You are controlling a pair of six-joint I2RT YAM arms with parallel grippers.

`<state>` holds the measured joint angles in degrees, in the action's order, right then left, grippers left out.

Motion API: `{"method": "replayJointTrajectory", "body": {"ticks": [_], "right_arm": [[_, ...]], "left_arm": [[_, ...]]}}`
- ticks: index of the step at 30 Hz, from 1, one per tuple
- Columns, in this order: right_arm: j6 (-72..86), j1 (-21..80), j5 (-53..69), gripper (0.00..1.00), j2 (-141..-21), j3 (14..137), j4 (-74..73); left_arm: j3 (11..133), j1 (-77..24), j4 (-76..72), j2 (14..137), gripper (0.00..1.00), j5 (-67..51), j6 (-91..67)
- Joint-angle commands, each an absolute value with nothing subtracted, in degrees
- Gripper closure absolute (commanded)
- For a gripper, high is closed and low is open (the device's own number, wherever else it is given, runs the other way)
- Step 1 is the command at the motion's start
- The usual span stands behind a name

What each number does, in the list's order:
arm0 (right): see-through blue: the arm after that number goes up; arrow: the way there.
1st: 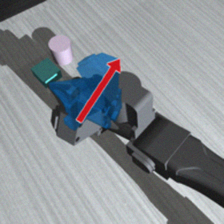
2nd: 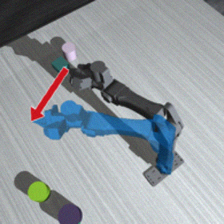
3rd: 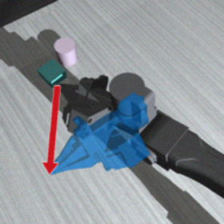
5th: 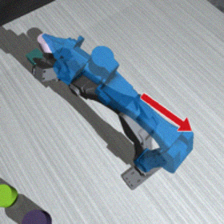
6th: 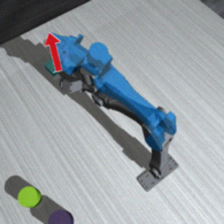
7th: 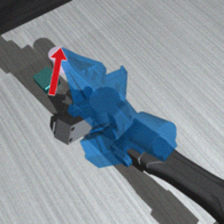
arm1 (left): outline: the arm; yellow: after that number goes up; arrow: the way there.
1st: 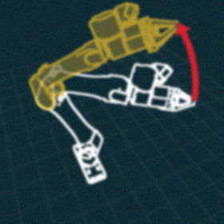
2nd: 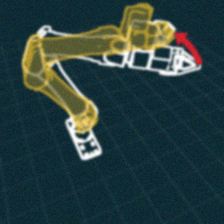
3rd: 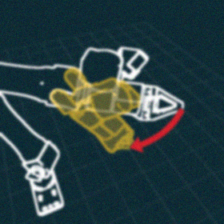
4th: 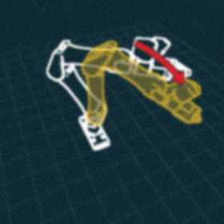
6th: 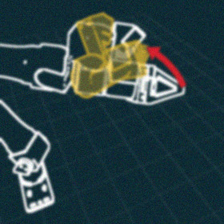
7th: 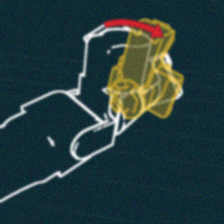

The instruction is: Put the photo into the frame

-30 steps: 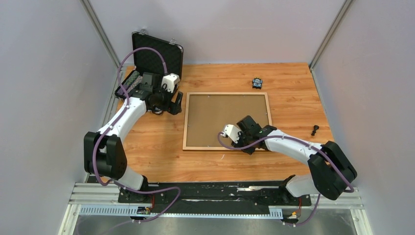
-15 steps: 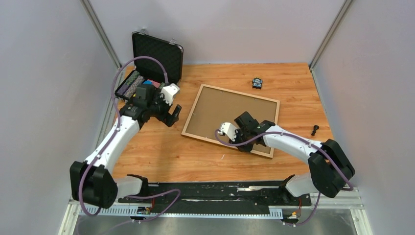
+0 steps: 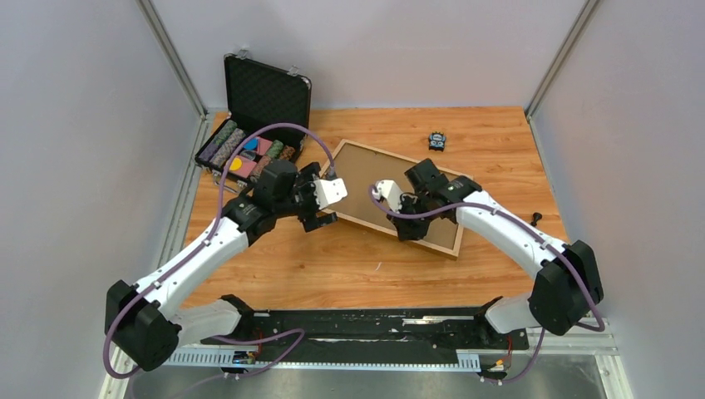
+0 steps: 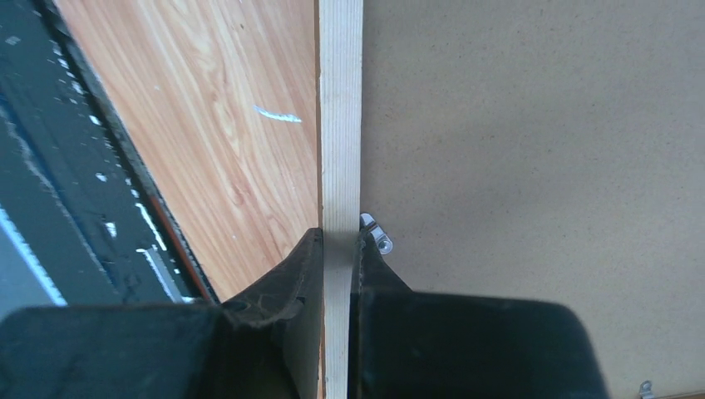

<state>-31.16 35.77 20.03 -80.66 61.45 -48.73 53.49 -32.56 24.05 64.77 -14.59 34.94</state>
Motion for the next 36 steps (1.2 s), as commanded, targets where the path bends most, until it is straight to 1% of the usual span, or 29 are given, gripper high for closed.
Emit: {"method": "replayJointTrajectory", "body": {"ticks": [1,11,18,20,22,24,25,28,29,30,33,34,35,36], "right_arm": [[-31.88,33.19,29.04,1.00,-79.97,69.85,-52.44],[-32.01,28.94,35.36,1.00,-82.41,80.50,-60.78],[-33.08,25.77,38.24,1.00,-84.34,85.11,-65.15],[-33.45,24.86,39.27,1.00,-84.68,85.99,-66.23],[-33.77,24.10,40.23,1.00,-84.84,86.57,-67.20],[-34.02,23.79,40.35,1.00,-84.97,87.01,-67.72],[-34.12,23.76,40.22,1.00,-85.09,87.19,-67.90],[-34.23,23.44,39.68,1.00,-85.20,87.33,-68.15],[-34.29,23.32,39.38,1.00,-85.20,87.44,-68.20],[-34.28,23.15,39.18,1.00,-85.17,87.48,-68.19],[-34.17,22.79,38.41,1.00,-85.09,87.86,-68.19],[-34.01,22.69,38.19,1.00,-85.10,88.12,-68.19],[-33.84,22.61,38.01,1.00,-85.07,88.41,-68.11],[-33.68,22.47,37.75,1.00,-85.07,88.76,-68.12]], "left_arm": [[51.91,-34.51,17.46,64.29,0.00,-16.02,43.16],[47.81,-41.77,7.44,67.24,0.00,-15.29,60.92],[49.15,-44.36,3.36,72.94,0.00,-9.84,66.13],[50.39,-44.38,3.90,74.42,0.03,-8.67,66.45],[51.69,-44.38,4.66,75.75,0.08,-7.43,66.31],[52.86,-44.42,5.12,77.03,0.19,-6.30,66.06],[53.28,-44.45,5.67,77.41,0.21,-5.84,65.99],[56.03,-44.55,8.10,78.77,0.32,-5.41,65.29],[56.63,-44.56,8.80,78.93,0.34,-5.44,65.07],[57.82,-44.60,10.20,79.17,0.39,-5.44,64.87],[59.81,-44.88,12.99,79.41,0.50,-5.45,64.55],[60.81,-44.94,14.45,79.55,0.56,-5.41,64.44],[61.85,-45.09,15.14,79.83,0.59,-5.28,64.12],[62.30,-45.18,16.55,79.95,0.66,-5.19,63.92]]}}
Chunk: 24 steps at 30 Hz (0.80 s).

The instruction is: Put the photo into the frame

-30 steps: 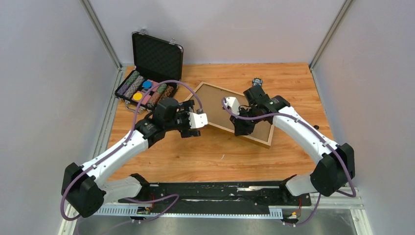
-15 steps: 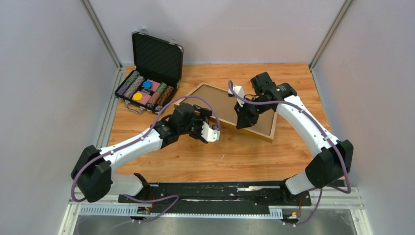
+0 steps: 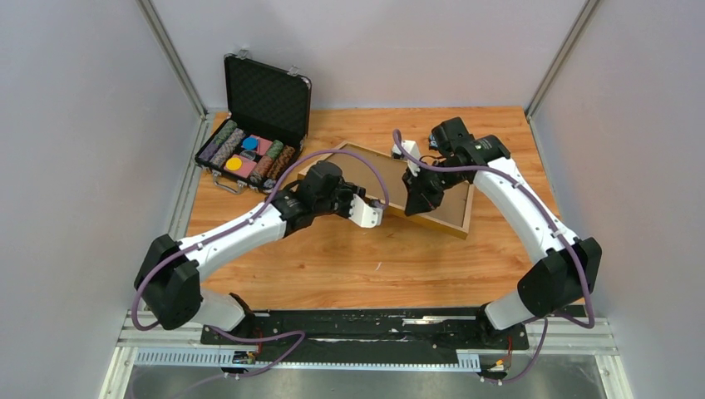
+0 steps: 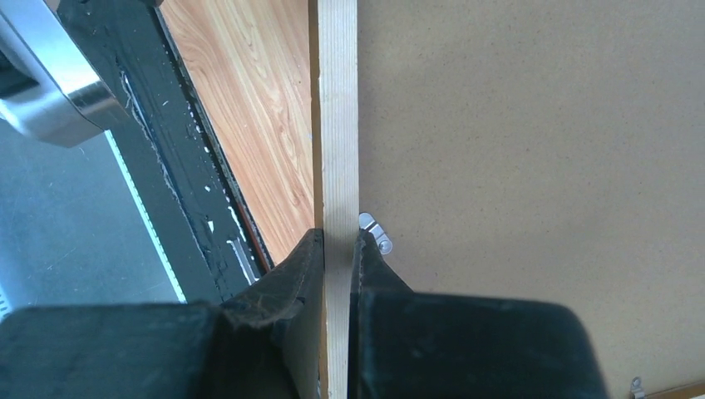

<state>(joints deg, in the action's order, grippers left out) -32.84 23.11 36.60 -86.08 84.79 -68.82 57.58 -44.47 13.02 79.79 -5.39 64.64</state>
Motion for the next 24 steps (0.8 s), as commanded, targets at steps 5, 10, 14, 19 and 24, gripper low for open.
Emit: {"method": "replayJointTrajectory", "body": {"ticks": [5,10,14,19,24], "right_arm": [[-31.51,21.99,34.92,0.85,-84.63,90.79,-67.39],[-28.32,21.36,31.09,0.39,-82.11,91.42,-64.17],[-26.07,21.36,26.60,0.10,-79.17,92.08,-61.08],[-24.53,21.36,22.88,0.00,-74.64,92.18,-57.63],[-23.12,21.40,22.56,0.00,-71.11,91.16,-56.78]], "left_arm": [[67.36,-45.51,22.40,81.48,0.93,-4.24,61.47],[71.80,-45.52,29.53,82.18,1.00,-4.75,58.70],[74.35,-45.53,33.84,81.72,1.00,-5.28,58.09],[79.09,-45.53,41.10,82.00,1.00,-5.55,58.55],[82.81,-45.53,46.04,82.79,1.00,-5.77,58.39]]}}
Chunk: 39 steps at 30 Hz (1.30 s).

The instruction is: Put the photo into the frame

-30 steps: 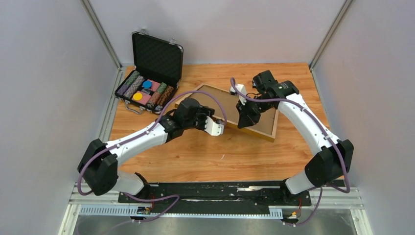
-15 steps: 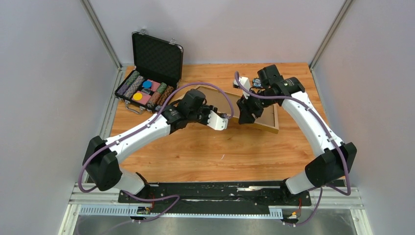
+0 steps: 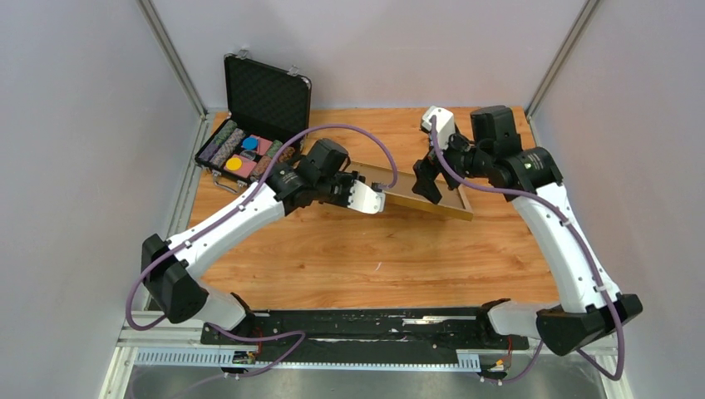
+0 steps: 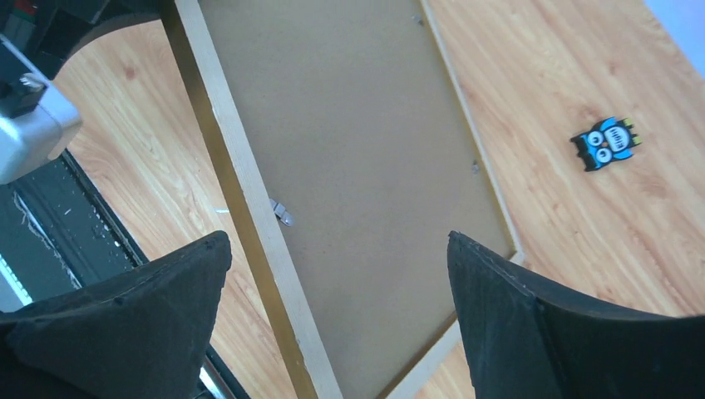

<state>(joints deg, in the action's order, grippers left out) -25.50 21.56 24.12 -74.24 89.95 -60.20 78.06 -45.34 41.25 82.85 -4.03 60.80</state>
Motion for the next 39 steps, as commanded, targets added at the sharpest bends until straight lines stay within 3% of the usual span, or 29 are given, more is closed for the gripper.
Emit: {"method": "replayJointTrajectory", "body": {"ticks": [1,13,39], "right_arm": [[-22.79,21.38,22.58,0.00,-70.50,90.77,-56.50],[-26.18,22.06,29.38,0.02,-63.43,88.53,-59.68],[-36.79,35.49,10.10,0.11,-64.69,84.82,-58.72]], "left_arm": [[83.16,-45.53,47.11,82.88,1.00,-5.65,58.42],[93.55,-45.53,60.31,87.11,1.00,-3.87,60.52],[121.88,-45.44,82.85,98.36,1.00,-5.93,63.61]]}}
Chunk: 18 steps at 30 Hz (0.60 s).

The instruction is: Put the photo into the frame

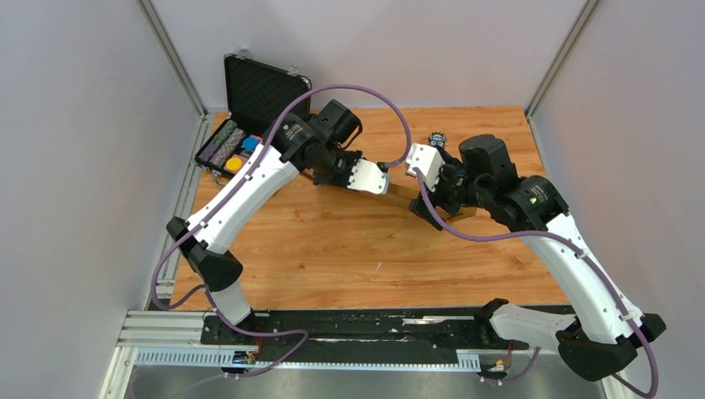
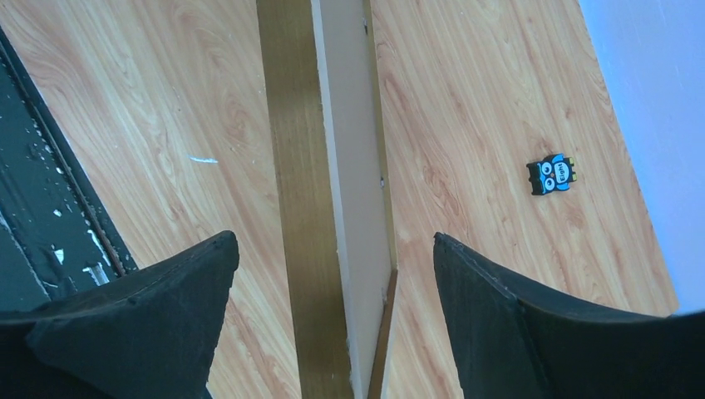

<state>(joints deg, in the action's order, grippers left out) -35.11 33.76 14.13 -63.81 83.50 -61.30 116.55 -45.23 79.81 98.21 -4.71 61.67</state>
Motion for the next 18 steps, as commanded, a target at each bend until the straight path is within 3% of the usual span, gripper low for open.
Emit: {"method": "replayJointTrajectory", "body": {"ticks": [1,18], "right_arm": [[-36.91,35.97,9.54,0.12,-65.03,84.80,-58.59],[-37.18,40.64,4.73,0.26,-68.89,85.81,-57.92]], "left_arm": [[122.33,-45.44,83.26,98.57,1.00,-5.97,63.60],[130.12,-45.44,88.47,102.08,1.00,-7.11,63.17]]}}
